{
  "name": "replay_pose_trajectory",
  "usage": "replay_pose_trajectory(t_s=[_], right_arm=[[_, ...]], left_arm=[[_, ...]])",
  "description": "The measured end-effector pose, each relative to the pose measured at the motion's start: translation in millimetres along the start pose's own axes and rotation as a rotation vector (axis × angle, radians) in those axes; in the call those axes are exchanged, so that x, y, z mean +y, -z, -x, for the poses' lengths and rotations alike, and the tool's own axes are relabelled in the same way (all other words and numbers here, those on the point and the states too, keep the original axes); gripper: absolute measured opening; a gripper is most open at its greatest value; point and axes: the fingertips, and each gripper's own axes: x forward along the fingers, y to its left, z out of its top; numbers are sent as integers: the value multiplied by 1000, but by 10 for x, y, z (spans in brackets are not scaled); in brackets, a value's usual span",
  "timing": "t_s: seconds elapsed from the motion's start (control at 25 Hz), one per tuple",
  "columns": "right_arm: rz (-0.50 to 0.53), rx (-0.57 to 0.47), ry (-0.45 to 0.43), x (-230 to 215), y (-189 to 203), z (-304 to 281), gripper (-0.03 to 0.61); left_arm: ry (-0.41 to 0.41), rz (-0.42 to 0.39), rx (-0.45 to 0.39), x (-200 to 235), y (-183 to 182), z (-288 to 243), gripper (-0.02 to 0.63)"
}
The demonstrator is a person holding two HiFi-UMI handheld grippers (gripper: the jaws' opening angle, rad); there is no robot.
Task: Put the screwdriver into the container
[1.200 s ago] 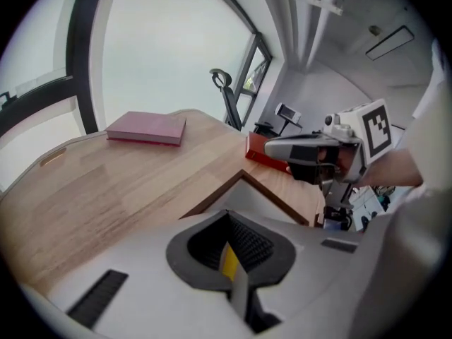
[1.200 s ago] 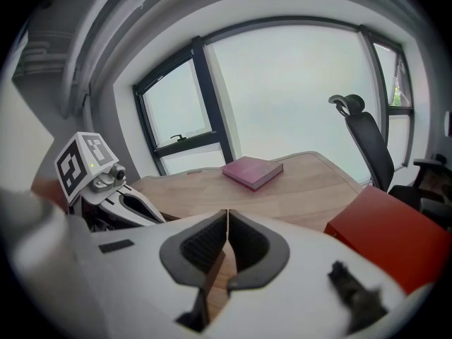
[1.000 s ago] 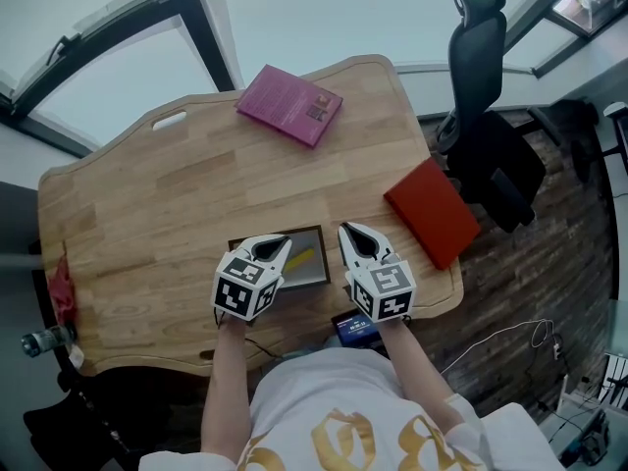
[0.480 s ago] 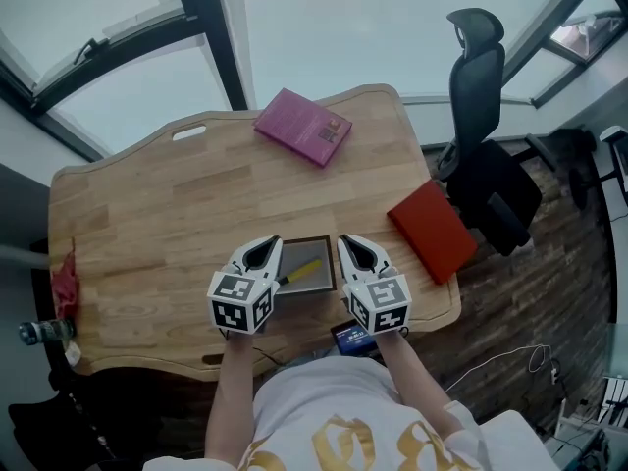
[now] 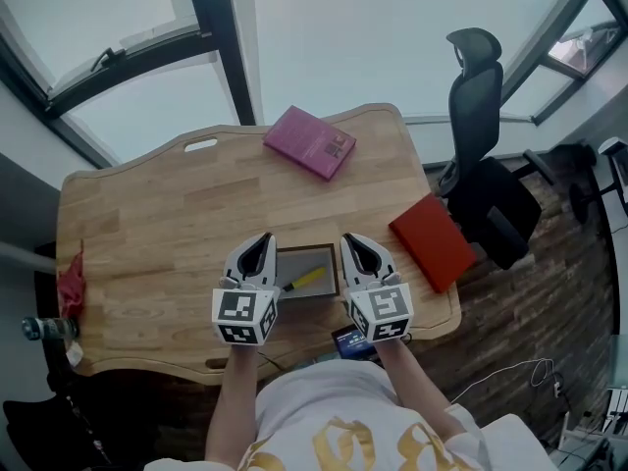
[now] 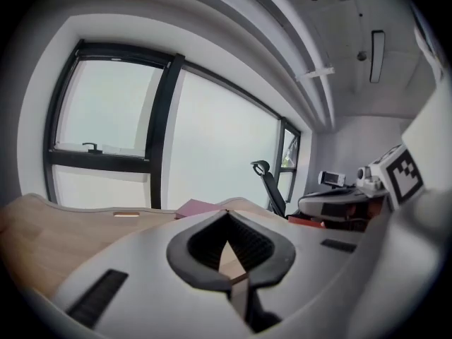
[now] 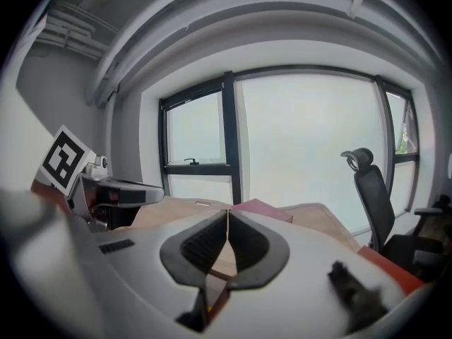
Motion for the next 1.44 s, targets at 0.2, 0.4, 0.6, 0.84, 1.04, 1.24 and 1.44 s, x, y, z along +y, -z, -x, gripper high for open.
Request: replay_pose_trajectory(t_s=[0.2, 0.4, 0.6, 0.84, 1.04, 1.24, 1.44], right_arm=[[8, -30, 23, -26, -101, 57, 32], [22, -34, 36, -20, -127, 101, 32], [19, -31, 44, -39, -105, 139, 32], [12, -34, 47, -63, -96, 168, 32], [8, -36, 51, -115, -78, 183, 32], [4, -32, 51, -154, -62, 177, 32], [5, -31, 44, -158, -72, 141, 32]], left_arm=[[-14, -20, -73, -2, -144, 120, 12], [-26, -41, -94, 6, -210, 171, 12], [-35, -51, -76, 1, -168, 186, 12], [-58, -60, -64, 22, -152, 189, 12], [-64, -74, -61, 2, -150, 161, 12], [-63, -75, -56, -14, -145, 128, 12], [-58, -69, -54, -2, -165, 92, 12]])
